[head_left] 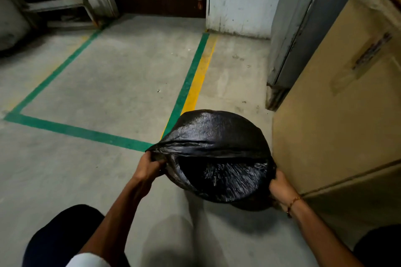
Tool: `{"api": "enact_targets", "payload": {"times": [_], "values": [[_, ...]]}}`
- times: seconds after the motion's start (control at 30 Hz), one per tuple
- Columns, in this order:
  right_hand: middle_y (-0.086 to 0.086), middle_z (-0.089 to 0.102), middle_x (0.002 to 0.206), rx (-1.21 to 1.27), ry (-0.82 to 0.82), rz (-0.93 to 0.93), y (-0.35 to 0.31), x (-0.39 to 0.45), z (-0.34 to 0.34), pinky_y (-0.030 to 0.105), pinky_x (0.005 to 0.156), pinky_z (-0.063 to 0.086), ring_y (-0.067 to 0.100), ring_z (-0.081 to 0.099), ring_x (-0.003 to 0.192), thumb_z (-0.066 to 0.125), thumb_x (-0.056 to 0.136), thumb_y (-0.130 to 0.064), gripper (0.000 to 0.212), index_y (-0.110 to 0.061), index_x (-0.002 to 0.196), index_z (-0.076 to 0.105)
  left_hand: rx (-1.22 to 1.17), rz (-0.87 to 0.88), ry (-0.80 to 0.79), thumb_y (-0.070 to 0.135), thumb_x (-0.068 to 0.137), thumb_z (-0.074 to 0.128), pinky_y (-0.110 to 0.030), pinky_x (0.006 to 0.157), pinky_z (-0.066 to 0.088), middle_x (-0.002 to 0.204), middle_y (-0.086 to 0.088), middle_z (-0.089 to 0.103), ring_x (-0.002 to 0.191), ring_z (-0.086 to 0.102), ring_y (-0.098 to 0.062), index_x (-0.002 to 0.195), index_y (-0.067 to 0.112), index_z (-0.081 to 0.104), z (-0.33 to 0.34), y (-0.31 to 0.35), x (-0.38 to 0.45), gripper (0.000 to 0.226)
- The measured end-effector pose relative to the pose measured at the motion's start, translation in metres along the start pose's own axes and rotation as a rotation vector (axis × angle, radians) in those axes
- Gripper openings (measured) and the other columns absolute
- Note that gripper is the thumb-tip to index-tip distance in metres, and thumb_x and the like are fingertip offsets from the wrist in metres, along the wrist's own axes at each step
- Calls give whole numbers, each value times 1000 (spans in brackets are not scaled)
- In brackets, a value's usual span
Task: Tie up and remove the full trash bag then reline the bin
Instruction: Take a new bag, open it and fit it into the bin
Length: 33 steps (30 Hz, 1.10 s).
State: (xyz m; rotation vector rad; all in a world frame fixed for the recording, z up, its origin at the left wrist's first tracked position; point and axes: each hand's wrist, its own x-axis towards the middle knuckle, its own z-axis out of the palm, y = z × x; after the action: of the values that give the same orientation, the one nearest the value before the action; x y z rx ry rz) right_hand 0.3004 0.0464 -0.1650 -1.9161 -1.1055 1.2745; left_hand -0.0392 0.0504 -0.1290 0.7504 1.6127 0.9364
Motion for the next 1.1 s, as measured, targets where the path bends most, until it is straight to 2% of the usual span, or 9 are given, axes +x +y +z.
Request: {"api": "enact_targets", "payload": {"times": [0.1, 0.17, 0.37, 0.5, 0.6, 0.73, 0.87, 0.97, 1.1], "values": [[5, 69, 100, 142, 102, 66, 1, -1, 3, 33, 86, 50, 23, 63, 97, 47, 91, 8, 34, -20, 97, 66, -71, -102, 32, 8, 90, 54, -32, 66, 50, 81, -6, 63, 66, 55, -16, 104, 12, 63, 13, -10, 10, 18], [3, 69, 105, 219, 211, 25, 0, -5, 1, 35, 91, 52, 22, 64, 100, 49, 87, 5, 41, -22, 112, 65, -90, -132, 57, 15, 92, 53, -31, 67, 49, 81, -5, 65, 70, 58, -17, 96, 14, 65, 18, -9, 9, 12], [7, 61, 123, 275, 429, -210, -35, -29, -2, 45, 98, 49, 22, 59, 110, 47, 91, -12, 34, -24, 123, 53, 260, 268, 191, 36, 73, 63, -35, 63, 46, 72, -5, 69, 69, 59, -18, 73, 10, 68, 6, 8, 8, 27], [-4, 46, 132, 183, 404, -439, -60, -33, -1, 4, 90, 39, -16, 50, 104, 48, 99, -18, 29, -24, 126, 56, 458, 484, 253, 34, 76, 68, -33, 100, 41, 120, -13, 57, 112, 53, -24, 94, 12, 73, 5, 21, 16, 29], [-2, 47, 135, 134, 337, -469, -71, -16, 1, 1, 92, 36, -4, 49, 113, 51, 99, -22, 27, -18, 123, 63, 640, 654, 158, 47, 77, 58, -36, 109, 34, 134, -15, 49, 124, 46, -29, 109, 13, 72, 10, 32, 25, 49], [-2, 67, 116, 283, 302, -353, -79, 20, 6, 30, 100, 47, 15, 62, 111, 59, 94, -20, 26, -13, 118, 68, 582, 680, 55, 45, 83, 61, -28, 98, 41, 118, -8, 58, 111, 53, -16, 104, 16, 72, 22, 55, 46, 38], [4, 71, 104, 221, 308, -332, -83, 50, 3, 28, 92, 50, 16, 64, 99, 61, 91, -6, 20, -14, 105, 72, 50, 370, -21, 20, 92, 59, -17, 58, 45, 76, 4, 67, 66, 60, -5, 85, 16, 70, 37, 75, 57, 13], [3, 70, 92, 72, 356, -387, -83, 56, -1, 28, 79, 50, 16, 63, 85, 60, 91, -6, 22, -26, 85, 68, 44, 213, -4, 32, 87, 53, -28, 56, 33, 65, -5, 54, 65, 45, -20, 62, 18, 58, 39, 70, 75, 30], [7, 64, 99, -28, 516, -527, -85, 29, -3, 24, 72, 49, 19, 58, 84, 50, 97, -33, 11, -25, 93, 57, 192, 254, 36, 41, 70, 50, -29, 50, 26, 41, 3, 41, 45, 35, -17, 51, 17, 48, 45, 65, 87, 30]]}}
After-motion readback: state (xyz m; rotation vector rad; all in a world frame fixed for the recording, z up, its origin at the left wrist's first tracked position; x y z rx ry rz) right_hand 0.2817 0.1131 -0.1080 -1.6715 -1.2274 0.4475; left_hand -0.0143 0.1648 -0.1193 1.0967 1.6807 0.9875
